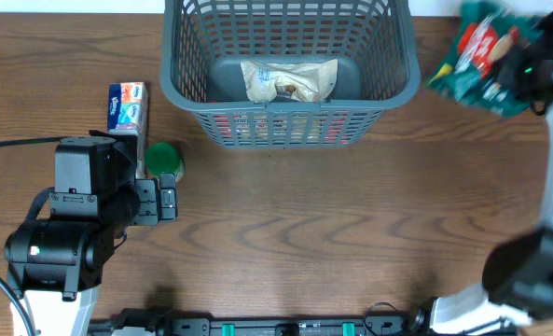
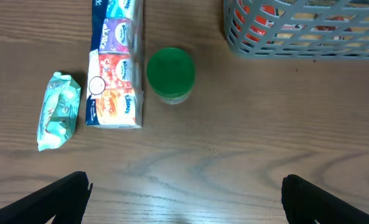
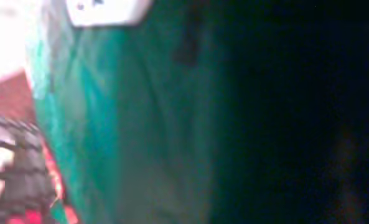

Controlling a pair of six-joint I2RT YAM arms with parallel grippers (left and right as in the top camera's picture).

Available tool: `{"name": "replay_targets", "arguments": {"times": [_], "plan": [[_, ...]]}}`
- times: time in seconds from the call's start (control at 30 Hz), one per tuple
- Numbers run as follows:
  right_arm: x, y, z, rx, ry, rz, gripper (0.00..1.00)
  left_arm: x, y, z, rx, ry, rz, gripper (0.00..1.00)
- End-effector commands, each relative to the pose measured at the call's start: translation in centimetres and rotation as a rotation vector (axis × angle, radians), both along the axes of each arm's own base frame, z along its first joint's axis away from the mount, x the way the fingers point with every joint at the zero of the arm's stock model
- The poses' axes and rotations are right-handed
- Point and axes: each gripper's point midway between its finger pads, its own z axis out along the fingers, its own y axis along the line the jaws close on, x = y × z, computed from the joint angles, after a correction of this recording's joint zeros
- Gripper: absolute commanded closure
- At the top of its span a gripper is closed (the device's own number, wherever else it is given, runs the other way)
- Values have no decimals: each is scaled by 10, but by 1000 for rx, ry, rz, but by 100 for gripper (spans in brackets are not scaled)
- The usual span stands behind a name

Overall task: Pack container
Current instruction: 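Carry the Nescafé pouch with the right gripper into the basket and release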

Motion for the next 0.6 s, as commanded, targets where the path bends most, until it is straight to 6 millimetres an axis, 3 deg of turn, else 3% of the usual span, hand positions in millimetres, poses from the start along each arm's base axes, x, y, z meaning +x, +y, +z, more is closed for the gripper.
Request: {"name": "replay_targets", "arguments": {"times": [0.0,0.2,0.3,0.33,0.43,0.5,0.57], "plan": [[-15,16,102,-78,-263,13,99,1,0,6,13,-15,-10,2],[-32,71,213,-238,-593,162,99,1,0,6,13,-15,-10,1],[-31,110,249,-315,-728,279,99,1,0,6,13,-15,-10,2],[-29,133,259,-358,-772,365,98,1,0,6,13,-15,-10,1],[-24,191,263,-460,-833,587,99,1,0,6,13,-15,-10,2],[-16,233,252,-505,-842,714,99,1,0,6,13,-15,-10,2],[-6,260,237,-513,-826,781,99,1,0,6,13,-15,-10,2]]}}
